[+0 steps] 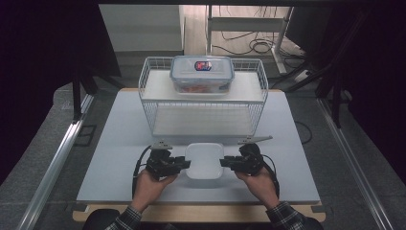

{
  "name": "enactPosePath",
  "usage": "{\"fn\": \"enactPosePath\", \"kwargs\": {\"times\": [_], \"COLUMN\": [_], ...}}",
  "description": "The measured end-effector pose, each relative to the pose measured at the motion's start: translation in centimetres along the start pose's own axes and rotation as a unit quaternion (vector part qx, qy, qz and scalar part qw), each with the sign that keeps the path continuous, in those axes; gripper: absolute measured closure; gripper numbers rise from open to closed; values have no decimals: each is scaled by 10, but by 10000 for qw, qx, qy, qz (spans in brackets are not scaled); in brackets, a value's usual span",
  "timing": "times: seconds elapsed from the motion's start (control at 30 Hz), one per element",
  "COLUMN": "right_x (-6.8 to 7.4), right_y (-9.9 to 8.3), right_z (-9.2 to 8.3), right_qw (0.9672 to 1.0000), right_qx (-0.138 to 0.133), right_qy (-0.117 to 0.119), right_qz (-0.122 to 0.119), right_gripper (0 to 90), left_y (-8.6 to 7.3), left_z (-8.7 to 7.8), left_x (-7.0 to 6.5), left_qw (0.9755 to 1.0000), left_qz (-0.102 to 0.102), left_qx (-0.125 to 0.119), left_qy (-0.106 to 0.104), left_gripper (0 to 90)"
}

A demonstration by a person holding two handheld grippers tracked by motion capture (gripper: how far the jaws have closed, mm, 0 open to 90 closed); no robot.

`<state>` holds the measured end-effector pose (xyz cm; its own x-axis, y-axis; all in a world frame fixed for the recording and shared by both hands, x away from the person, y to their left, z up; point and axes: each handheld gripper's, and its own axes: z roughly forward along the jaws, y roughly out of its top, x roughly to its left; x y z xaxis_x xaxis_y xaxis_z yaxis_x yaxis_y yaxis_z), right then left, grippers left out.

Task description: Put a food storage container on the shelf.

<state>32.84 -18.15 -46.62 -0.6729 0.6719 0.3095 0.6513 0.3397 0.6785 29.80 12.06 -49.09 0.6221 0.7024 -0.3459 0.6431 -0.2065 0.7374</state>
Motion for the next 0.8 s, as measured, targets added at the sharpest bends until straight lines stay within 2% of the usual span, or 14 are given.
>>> {"fn": "enactPosePath", "kwargs": {"times": [0.03, 0.07, 0.1, 0.13, 0.2, 0.37, 0.4, 0.63, 0.8], "right_x": [1, 2, 4, 7, 11, 10, 10, 12, 16], "right_y": [0, -1, -1, -1, 0, -1, -1, 3, 11], "right_z": [0, -1, 0, 1, 2, 2, -1, -8, -14], "right_qw": [9999, 9998, 9994, 9987, 9978, 9967, 9962, 9923, 9881], "right_qx": [-46, -101, -80, -108, -178, -431, -554, -909, -1161], "right_qy": [-88, -168, -254, -398, -505, -521, -486, -449, -485], "right_qz": [-30, -78, -208, -308, -392, -448, -455, -709, -883], "right_gripper": [758, 780, 780, 781, 782, 782, 782, 781, 781], "left_y": [0, -1, -2, -2, -2, -2, -1, 8, 17], "left_z": [-1, 0, 1, 1, 2, 1, 0, -11, -21], "left_x": [0, 0, -1, 0, 2, 2, 1, -6, -11], "left_qw": [10000, 9998, 9996, 9997, 9997, 9994, 9993, 9972, 9943], "left_qz": [6, 114, 141, 80, 18, -55, -43, 186, 378], "left_qx": [-33, 7, -61, -87, -123, -264, -311, -607, -847], "left_qy": [59, 161, 217, 217, 215, 214, 217, 385, 522], "left_gripper": [727, 781, 779, 779, 778, 778, 778, 779, 779]}}
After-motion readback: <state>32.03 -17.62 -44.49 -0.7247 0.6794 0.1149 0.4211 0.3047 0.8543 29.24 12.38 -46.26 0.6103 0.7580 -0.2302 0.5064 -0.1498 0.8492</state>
